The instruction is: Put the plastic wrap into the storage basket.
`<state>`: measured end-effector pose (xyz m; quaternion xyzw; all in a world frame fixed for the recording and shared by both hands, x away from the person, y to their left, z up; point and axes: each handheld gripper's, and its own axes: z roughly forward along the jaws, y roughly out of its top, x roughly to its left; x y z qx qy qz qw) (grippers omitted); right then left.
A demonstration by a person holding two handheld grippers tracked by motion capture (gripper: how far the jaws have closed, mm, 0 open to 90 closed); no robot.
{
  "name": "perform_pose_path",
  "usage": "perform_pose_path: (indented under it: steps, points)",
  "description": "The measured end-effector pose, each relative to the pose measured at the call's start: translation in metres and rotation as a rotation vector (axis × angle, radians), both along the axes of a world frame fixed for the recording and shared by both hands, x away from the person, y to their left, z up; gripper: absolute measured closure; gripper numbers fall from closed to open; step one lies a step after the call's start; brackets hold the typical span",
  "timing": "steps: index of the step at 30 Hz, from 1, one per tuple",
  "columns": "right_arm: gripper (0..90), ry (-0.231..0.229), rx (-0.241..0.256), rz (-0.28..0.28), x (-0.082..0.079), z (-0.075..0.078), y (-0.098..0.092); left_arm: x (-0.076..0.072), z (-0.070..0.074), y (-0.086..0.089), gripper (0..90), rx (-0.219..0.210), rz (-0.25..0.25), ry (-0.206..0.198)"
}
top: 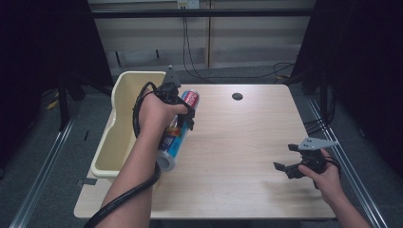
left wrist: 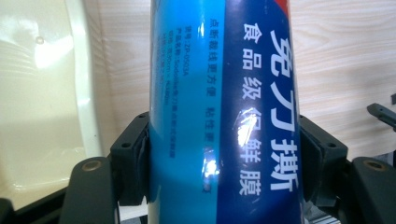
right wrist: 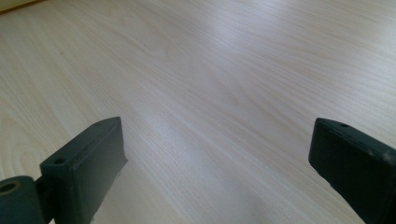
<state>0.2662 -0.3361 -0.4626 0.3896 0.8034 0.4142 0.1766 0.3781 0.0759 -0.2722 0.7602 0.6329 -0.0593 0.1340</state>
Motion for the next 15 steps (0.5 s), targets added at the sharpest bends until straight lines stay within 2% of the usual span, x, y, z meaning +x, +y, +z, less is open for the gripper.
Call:
perform_pose_path:
  steps: [9,10,15]
  points:
    - [3.5,-0.008,-0.001,-0.006,0.001,0.0,-0.001,-0.001,0.02,0.001,32.4,-0.002,-0.006,-0.019]
    - [3.5,-0.008,-0.001,-0.007,0.001,-0.001,-0.001,-0.001,0.022,0.002,32.4,-0.012,-0.004,-0.018]
    - [3.5,0.0,0.004,-0.005,0.0,0.0,-0.002,-0.003,0.031,0.01,32.4,-0.004,-0.002,-0.026]
